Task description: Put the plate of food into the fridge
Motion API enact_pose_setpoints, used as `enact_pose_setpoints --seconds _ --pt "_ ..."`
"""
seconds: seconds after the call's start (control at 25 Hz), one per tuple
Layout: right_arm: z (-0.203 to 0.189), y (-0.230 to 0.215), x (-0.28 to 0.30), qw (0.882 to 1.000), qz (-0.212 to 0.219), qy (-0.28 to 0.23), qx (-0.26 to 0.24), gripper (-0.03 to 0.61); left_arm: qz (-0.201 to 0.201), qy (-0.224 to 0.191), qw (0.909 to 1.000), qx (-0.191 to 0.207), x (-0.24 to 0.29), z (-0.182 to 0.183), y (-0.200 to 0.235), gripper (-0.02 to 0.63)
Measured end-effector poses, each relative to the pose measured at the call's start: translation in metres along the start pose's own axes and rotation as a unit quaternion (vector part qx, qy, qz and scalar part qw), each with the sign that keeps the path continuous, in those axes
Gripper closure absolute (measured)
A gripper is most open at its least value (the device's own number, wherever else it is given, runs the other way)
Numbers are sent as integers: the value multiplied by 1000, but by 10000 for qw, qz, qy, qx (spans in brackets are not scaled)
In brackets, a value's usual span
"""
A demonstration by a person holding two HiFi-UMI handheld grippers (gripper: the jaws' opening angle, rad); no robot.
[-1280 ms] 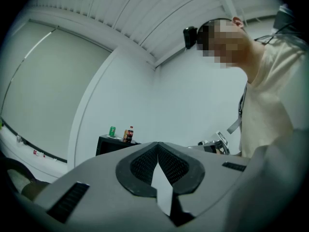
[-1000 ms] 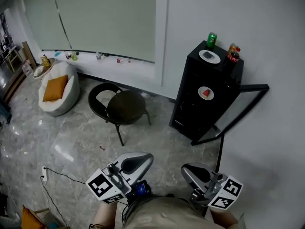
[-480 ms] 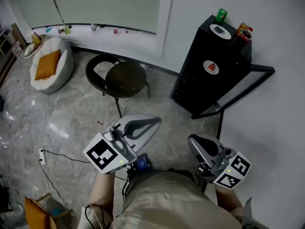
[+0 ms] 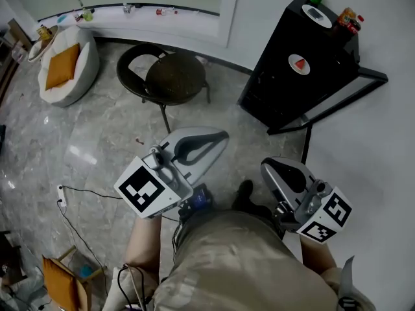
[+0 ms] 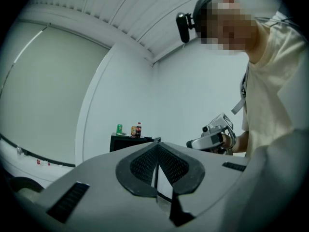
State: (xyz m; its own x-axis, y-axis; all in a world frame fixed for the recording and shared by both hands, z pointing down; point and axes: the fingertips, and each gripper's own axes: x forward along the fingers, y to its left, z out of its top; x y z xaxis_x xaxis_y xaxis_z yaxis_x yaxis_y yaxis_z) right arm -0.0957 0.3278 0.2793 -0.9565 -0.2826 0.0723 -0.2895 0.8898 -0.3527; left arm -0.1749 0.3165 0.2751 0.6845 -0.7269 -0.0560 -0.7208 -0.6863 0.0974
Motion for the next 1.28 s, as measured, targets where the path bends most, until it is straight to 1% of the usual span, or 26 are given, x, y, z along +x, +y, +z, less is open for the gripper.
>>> enact_pose_setpoints --seconds 0.08,0.2,0.36,0.6,0.76,0.88,0.96,1.08,1.28 --pt "0 -6 -1 10000 -29 -22 48 557 -9 -26 10000 -2 1 -3 0 603" --pt "-1 -22 -5 9999 -41 -52 133 557 85 263 9996 -54 11 -16 3 603" --pt "-1 -45 -12 9996 37 -69 286 557 131 379 9992 -16 32 -19 1 603" --pt "13 -82 -25 9993 200 -101 309 557 211 516 9984 86 73 -20 0 603" --pt "19 -101 -33 9989 285 -73 368 557 291 661 9974 -8 93 -20 1 603" --pt "30 -109 -33 9987 364 -101 346 558 456 770 9960 -78 99 -16 8 603" --pt "40 -115 -33 9986 423 -160 265 557 514 749 9959 5 106 -9 14 603" --pt "43 -126 -37 9984 484 -162 262 557 451 437 9978 204 121 1 14 603" --pt "39 -142 -49 9976 565 -105 390 557 611 659 9958 151 135 -10 10 603"
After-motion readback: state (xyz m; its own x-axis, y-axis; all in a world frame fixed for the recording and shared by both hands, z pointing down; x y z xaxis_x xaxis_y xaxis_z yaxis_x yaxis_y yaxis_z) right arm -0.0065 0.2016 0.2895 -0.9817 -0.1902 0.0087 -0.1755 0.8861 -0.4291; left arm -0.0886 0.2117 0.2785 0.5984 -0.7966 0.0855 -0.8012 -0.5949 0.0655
